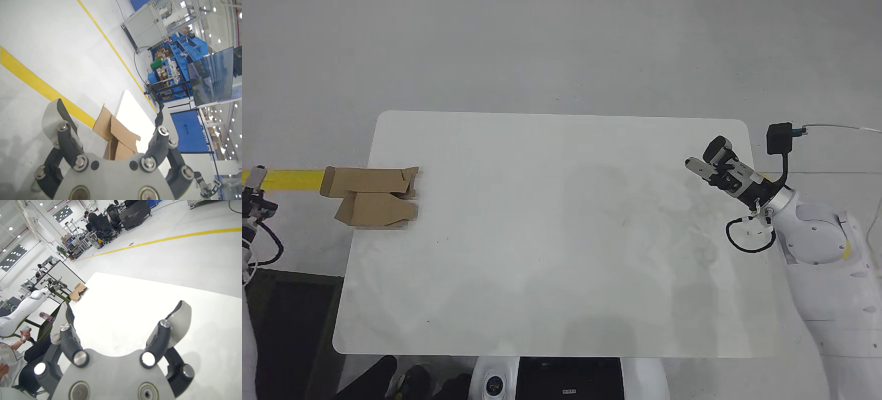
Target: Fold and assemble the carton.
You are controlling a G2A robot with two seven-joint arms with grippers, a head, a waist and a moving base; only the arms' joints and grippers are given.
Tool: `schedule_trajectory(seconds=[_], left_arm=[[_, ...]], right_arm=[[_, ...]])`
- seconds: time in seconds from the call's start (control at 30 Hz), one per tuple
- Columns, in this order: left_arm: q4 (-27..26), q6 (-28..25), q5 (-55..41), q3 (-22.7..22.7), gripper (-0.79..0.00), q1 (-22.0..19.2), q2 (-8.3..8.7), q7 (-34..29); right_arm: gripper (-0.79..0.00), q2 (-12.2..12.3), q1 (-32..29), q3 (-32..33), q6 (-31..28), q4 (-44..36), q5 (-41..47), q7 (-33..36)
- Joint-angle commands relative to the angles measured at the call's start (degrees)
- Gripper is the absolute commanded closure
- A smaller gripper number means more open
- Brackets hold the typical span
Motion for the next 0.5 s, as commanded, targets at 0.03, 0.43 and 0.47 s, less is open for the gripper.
schedule_trajectory(seconds=[0.03,0.43,0.47], left_arm=[[1.85,0.22,-1.13,0.83,-0.785,0.22,-0.20,-0.15],[8.05,-2.02,-1.13,7.17,-0.785,-3.53,-0.60,-4.50],[8.64,-2.30,-1.25,7.69,-0.785,-4.20,-0.62,-4.87]], right_arm=[[-0.785,0.00,0.00,0.00,0.00,0.00,0.00,0.00],[-0.785,0.00,0.00,0.00,0.00,0.00,0.00,0.00],[-0.785,0.00,0.00,0.00,0.00,0.00,0.00,0.00]])
